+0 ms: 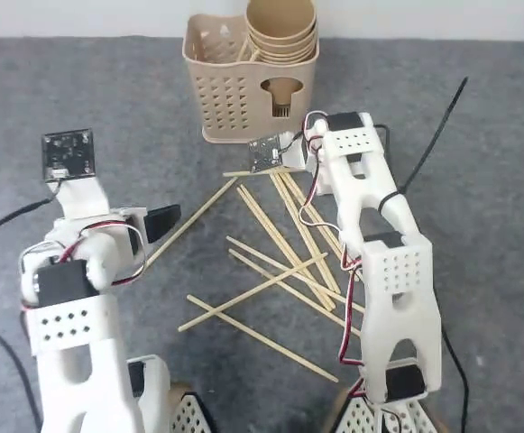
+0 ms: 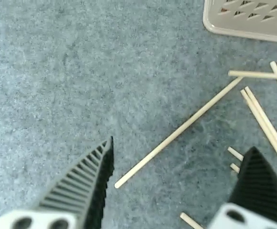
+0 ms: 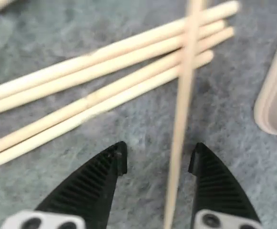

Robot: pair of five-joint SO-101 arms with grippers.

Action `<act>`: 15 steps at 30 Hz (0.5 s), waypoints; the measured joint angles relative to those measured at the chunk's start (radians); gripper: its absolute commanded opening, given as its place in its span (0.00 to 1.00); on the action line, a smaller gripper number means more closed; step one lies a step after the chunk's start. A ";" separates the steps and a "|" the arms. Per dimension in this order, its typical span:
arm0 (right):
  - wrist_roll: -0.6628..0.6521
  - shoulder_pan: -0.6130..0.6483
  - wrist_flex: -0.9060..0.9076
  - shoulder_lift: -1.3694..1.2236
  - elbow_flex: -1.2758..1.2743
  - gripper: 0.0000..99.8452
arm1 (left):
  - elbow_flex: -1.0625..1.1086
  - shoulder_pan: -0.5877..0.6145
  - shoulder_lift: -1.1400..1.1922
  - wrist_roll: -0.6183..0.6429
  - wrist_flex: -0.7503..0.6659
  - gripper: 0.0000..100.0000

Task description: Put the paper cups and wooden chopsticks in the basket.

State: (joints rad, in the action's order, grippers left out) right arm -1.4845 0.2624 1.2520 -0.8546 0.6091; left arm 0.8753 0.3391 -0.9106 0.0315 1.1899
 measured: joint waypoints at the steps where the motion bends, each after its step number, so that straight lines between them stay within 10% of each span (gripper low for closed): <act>1: 0.000 0.002 0.005 -0.009 0.017 0.23 | 0.000 0.000 0.000 0.000 0.000 0.39; 15: -0.008 0.003 0.044 -0.064 0.097 0.07 | 0.000 0.000 0.000 0.000 0.000 0.39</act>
State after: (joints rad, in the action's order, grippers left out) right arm -1.4922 0.2654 1.2965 -0.9191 0.7058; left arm 0.8753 0.3391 -0.9106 0.0315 1.1899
